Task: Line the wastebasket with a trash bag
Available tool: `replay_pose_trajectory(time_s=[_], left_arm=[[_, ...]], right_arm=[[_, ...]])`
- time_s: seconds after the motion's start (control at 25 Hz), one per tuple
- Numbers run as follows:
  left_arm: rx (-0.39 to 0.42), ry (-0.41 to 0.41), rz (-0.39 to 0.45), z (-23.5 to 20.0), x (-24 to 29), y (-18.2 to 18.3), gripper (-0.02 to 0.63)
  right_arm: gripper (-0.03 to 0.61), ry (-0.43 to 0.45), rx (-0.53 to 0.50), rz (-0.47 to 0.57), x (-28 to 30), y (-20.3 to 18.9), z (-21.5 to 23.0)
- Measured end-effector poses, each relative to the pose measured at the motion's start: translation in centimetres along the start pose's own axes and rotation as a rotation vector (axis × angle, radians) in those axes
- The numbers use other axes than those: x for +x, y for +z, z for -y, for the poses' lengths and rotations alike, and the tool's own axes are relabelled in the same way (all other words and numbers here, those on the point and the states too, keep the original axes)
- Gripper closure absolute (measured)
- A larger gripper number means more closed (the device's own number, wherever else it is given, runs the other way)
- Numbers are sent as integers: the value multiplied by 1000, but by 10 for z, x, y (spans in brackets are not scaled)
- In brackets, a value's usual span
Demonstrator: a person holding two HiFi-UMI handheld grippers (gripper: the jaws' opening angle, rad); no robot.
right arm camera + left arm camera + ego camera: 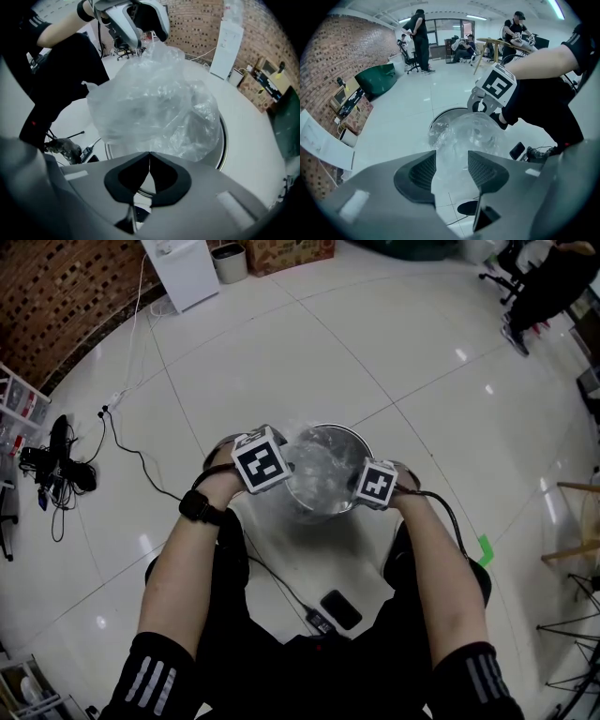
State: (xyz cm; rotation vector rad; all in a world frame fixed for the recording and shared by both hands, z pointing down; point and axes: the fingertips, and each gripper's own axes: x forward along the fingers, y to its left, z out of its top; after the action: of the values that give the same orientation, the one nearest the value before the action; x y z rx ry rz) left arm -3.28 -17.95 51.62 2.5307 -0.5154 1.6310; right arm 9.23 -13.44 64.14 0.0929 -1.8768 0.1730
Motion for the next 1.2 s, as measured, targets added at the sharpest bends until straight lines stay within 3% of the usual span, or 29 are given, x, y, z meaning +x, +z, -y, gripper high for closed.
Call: replay_pose_trajectory(time_s=[0.2, 0.32, 0.68, 0.76, 0.92, 1.2], left_arm=[[7, 0, 13, 2, -1, 9, 407], [8, 0, 22, 2, -1, 13, 407], [4, 10, 35, -4, -10, 12, 407], [6, 13, 35, -5, -12, 11, 407], [2, 17, 34, -5, -15, 10, 407], [-2, 17, 35, -5, -16, 12, 407]], right_arm=[[558, -12, -72, -15, 18, 10, -1], [470, -19, -107, -36, 23, 8, -2], [465, -118, -130, 75, -57, 36, 16], [465, -87, -61, 183, -75, 54, 13], [448, 55, 229, 382, -87, 76, 15], [426, 160, 383, 356, -43, 58, 11]])
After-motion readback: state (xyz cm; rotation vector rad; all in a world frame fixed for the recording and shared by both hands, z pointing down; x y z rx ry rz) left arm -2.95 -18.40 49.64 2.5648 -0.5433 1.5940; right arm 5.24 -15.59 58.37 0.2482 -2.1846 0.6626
